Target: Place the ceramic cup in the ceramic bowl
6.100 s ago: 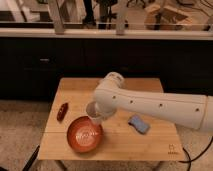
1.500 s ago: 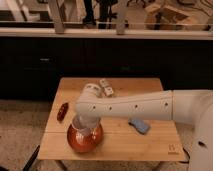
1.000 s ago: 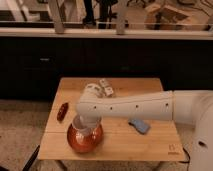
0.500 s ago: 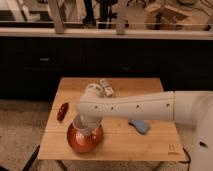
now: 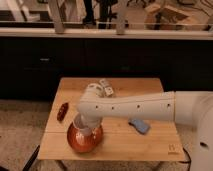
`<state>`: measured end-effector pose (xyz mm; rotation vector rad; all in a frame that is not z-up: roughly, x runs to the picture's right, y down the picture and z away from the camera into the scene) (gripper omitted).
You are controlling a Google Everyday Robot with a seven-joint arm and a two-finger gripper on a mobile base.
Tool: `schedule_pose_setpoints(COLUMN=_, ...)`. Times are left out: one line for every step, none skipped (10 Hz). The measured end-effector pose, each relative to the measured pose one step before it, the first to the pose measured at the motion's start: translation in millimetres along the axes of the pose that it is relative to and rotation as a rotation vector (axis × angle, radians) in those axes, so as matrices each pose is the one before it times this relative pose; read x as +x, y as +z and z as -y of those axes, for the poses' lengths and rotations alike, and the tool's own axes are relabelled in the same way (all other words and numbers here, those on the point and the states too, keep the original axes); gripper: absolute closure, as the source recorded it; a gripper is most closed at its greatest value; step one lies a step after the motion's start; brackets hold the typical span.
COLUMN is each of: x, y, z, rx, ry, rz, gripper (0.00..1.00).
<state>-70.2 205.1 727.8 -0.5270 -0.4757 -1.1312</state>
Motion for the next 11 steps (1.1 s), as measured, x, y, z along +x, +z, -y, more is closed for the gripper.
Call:
schedule_pose_setpoints(x=1.22, y=2.99, z=-2.77, rx=-0.01083, ry=0.01037, rz=0.00396, gripper=0.68)
schedule_pose_setpoints(x=0.43, y=1.8, z=-1.62, rx=-0.00607, ry=0.00603, rz=0.00258, gripper=0.61)
schedule_pose_setpoints(x=0.99, y=-0.03, z=-0.97, rx=-0.00403, ry=0.00382, rz=0.0016, gripper=0.49)
schedule_pose_setpoints(x=0.18, y=2.45, z=-1.93, rx=-0.02965, ry=-0.00585, rz=0.00264, gripper=0.39)
schedule_pose_setpoints(x=-0.72, y=1.29, z=2.93, rx=-0.01356, ry=-0.00994, rz=0.00256, gripper=0.29)
schedule_pose_setpoints(x=-0.68, y=1.16, z=-0.96, rx=-0.00908, ry=-0.00225, rz=0.00651, gripper=0.22)
schedule_pose_setpoints(x=2.65, y=1.1, z=-2.82, rx=-0.01078, ry=-0.00251, rz=-0.00282, gripper=0.2)
schedule_pose_setpoints(x=0.04, y=0.75, z=-0.1, rx=-0.00498, ry=-0.00513, rz=0.00384, gripper=0.2)
schedule_pose_setpoints(x=-0.33, y=0.54, z=0.23, rx=-0.00315, ry=-0.0067, rz=0.00413, gripper=0.2)
schedule_pose_setpoints(x=0.77, y=0.31, z=-1.27, rx=0.00065, ry=-0.00085, rz=0.00382, gripper=0.2)
schedule_pose_setpoints(x=0.39, y=-0.25, z=-1.94, rx=0.00541, ry=-0.00735, rz=0.0046, gripper=0.2)
